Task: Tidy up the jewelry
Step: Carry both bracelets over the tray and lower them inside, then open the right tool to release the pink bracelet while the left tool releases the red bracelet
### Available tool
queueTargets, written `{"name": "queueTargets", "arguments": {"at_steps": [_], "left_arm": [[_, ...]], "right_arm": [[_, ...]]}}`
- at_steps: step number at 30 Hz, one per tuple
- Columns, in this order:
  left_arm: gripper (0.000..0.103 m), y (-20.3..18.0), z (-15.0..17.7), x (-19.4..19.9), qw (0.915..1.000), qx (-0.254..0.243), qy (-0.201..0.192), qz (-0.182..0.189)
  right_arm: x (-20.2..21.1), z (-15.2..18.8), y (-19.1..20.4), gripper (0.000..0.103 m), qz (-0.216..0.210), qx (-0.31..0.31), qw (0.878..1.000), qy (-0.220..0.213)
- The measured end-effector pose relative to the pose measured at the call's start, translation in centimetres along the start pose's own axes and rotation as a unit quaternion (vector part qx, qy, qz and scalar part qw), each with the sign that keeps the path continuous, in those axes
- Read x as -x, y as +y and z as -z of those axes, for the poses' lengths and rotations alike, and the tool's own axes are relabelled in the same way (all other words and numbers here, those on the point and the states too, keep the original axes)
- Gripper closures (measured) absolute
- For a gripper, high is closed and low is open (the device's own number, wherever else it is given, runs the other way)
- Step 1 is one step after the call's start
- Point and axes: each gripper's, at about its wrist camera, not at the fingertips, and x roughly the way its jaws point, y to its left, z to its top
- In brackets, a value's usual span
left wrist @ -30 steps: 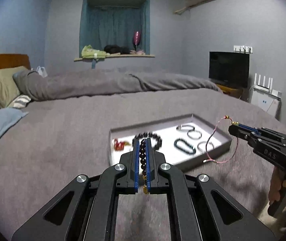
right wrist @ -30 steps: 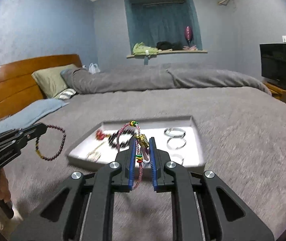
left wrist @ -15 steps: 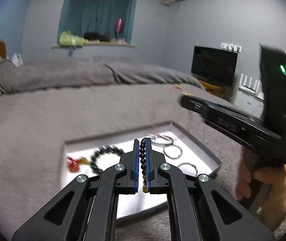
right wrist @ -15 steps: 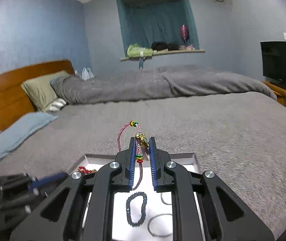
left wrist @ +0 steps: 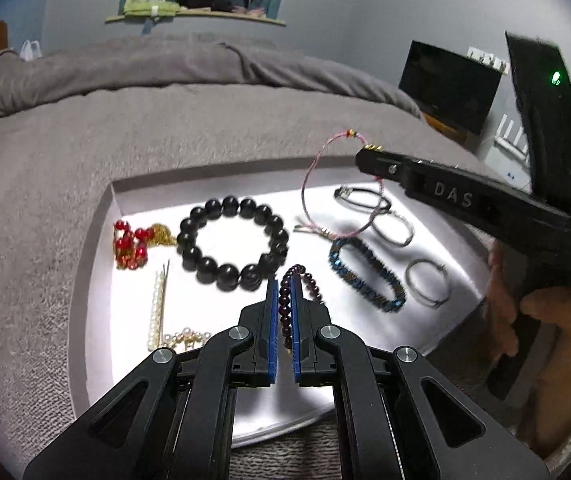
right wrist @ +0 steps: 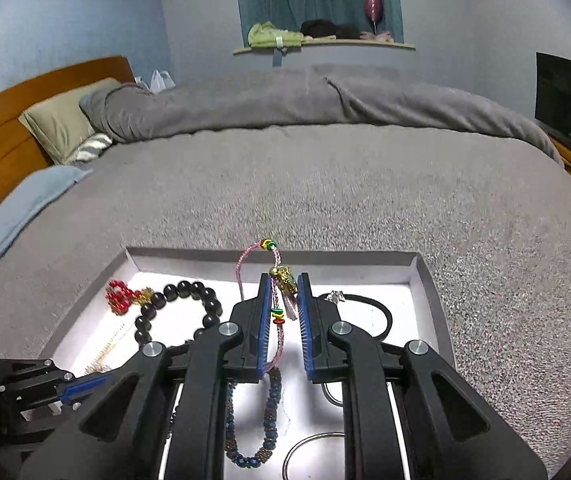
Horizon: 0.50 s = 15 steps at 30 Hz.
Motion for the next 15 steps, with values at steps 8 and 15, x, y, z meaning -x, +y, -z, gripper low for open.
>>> {"name": "queueTargets", "arguments": {"at_steps": [8,15], "left_arm": [[0.096,0.0,0.1,-0.6,0.9999,-0.006,0.008,-0.009],[0.08,0.2,0.2,-0.4,0.9999,-0.002,0.004,-0.016]], "right_arm": [[-1.2,0.5,0.6,0.088,0.013,0.014,0.999,0.039],[-0.9,0.3,0.5,0.07,0.007,0.006,0.999,0.035]]}}
